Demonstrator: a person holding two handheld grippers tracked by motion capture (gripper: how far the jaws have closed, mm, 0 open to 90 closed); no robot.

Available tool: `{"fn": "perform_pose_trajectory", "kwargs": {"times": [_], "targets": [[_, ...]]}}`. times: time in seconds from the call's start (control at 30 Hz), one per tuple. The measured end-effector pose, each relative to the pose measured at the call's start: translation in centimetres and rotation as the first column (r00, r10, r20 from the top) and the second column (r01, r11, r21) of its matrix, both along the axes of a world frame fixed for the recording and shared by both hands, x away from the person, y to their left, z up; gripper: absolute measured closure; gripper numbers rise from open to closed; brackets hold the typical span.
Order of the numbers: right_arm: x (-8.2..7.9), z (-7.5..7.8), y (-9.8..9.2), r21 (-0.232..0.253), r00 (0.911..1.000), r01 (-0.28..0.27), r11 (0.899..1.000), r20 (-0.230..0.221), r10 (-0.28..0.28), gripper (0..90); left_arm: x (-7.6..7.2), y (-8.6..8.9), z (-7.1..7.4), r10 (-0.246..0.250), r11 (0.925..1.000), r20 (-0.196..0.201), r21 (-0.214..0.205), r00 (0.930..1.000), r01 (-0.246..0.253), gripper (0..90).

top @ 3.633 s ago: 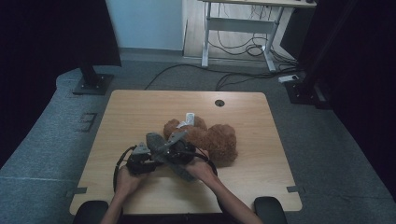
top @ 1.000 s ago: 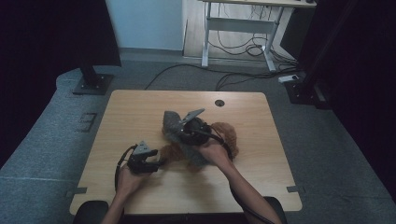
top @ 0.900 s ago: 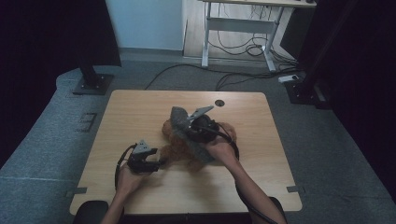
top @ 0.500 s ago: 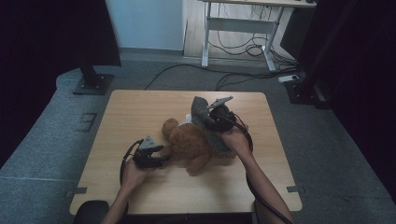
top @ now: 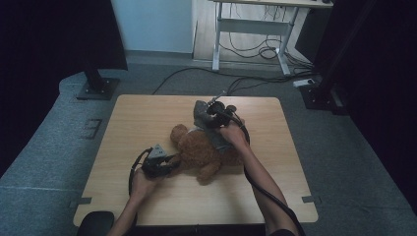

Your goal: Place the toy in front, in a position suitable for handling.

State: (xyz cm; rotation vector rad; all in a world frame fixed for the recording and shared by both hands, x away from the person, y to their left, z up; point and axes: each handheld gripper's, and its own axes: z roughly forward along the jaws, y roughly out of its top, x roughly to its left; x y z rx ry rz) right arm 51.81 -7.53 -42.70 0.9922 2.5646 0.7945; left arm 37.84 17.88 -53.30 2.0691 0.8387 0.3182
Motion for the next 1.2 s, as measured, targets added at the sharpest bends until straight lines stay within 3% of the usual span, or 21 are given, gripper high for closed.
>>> {"fn": "perform_pose_trajectory", "kwargs": {"times": [0.27, 0.8, 0.97, 1.2], "targets": [[2.4, -1.4, 0.9, -0.078, 0.9983, 0.002, 0.997, -0.057, -0.006, 74.6, -0.2, -0.1, -0.2, 0.000, 1.0000, 0.016, 0.010, 0.9999, 0.000, 67.0], [5.2, -3.0, 1.7, -0.153, 0.9947, 0.014, 0.988, -0.098, -0.029, 74.6, -0.4, -0.1, -0.2, -0.013, 0.9998, 0.022, 0.018, 0.9997, 0.013, 70.1], [4.9, -3.2, 1.7, -0.165, 0.9942, 0.005, 0.986, -0.106, -0.022, 74.7, -0.7, 0.0, -0.2, -0.026, 0.9995, 0.015, 0.018, 0.9996, 0.025, 71.2], [2.8, -3.2, 1.1, -0.151, 0.9926, -0.034, 0.988, -0.120, 0.016, 74.7, -1.7, 0.0, 0.1, -0.061, 0.9975, 0.004, 0.037, 0.9981, 0.060, 71.2]]}}
